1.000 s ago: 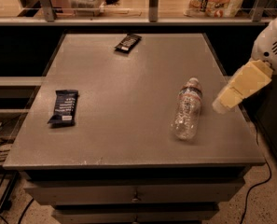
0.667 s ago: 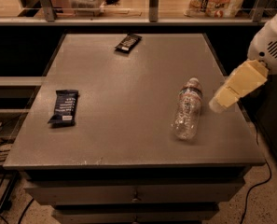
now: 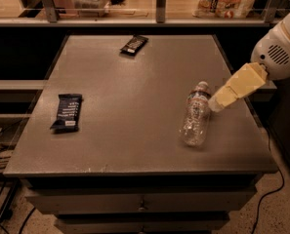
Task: Move water bottle near rxbar chocolate
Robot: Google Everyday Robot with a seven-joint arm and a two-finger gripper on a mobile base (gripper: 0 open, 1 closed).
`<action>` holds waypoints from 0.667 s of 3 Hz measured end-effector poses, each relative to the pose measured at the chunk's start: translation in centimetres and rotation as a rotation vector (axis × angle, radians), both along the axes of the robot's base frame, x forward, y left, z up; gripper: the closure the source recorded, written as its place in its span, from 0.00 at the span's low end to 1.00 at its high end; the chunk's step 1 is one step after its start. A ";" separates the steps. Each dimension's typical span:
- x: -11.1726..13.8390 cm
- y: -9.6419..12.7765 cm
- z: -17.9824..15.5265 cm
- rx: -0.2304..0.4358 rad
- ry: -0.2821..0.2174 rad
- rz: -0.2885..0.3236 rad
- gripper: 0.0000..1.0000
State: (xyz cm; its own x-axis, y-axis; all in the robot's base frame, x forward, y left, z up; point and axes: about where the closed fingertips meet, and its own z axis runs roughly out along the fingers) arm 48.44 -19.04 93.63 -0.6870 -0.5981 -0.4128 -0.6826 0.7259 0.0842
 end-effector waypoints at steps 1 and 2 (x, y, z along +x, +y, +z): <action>0.9 0.0 -1.5 0.037 0.055 -0.118 0.00; 1.3 0.0 -3.4 0.051 0.120 -0.228 0.00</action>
Offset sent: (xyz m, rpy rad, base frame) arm 0.0181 -0.0030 -0.0586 0.0696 0.2045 -0.3704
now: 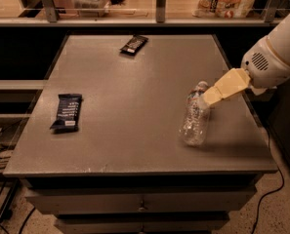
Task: Move water bottle near rxbar chocolate
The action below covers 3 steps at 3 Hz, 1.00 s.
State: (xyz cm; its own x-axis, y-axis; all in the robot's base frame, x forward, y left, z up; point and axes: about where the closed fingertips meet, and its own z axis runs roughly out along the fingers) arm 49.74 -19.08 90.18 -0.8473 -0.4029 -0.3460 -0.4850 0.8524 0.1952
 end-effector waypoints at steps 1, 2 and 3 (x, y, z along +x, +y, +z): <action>0.1 0.7 -1.4 0.019 0.047 -0.060 0.00; 0.3 1.8 -3.1 0.024 0.079 -0.093 0.00; 0.6 2.2 -5.1 -0.012 0.108 -0.131 0.00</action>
Offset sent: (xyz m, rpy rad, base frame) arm 0.0065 0.0291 -0.0526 0.0307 0.1215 -0.1377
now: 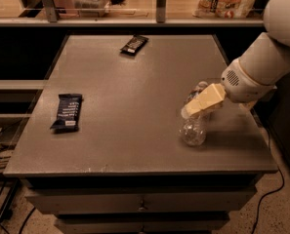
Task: Move water bottle near rxbar chocolate
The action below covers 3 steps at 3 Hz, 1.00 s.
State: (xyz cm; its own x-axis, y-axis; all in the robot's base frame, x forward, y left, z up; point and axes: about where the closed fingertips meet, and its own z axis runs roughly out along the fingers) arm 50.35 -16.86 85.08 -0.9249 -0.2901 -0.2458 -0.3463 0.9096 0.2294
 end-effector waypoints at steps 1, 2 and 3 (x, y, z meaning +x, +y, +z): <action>0.1 -0.4 -1.7 -0.056 0.026 -0.039 0.00; 0.1 -0.2 -2.0 -0.079 0.027 -0.049 0.18; 0.1 0.4 -1.5 -0.087 0.007 -0.037 0.41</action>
Offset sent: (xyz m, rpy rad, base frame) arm 0.0008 -0.0011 -0.0244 -0.1035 0.0292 -0.0626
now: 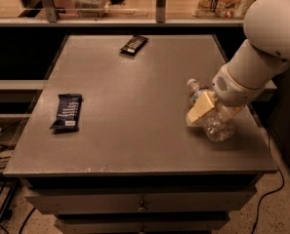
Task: Move water bottle near rxbar chocolate
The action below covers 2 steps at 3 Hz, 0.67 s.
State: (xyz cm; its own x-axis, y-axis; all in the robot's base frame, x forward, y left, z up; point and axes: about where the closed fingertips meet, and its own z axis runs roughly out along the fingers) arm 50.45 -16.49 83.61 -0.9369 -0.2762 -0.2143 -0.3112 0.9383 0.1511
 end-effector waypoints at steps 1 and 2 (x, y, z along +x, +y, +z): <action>0.1 0.4 1.3 -0.007 -0.033 0.016 0.64; 0.7 0.6 3.7 -0.015 -0.097 0.043 0.88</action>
Offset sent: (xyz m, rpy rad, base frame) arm 0.0158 0.0069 0.0685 -0.0225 -0.1784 0.0752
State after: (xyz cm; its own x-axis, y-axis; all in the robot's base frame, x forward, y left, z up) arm 51.17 -15.89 87.31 -0.8990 -0.3197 -0.2992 -0.3640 0.9255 0.1045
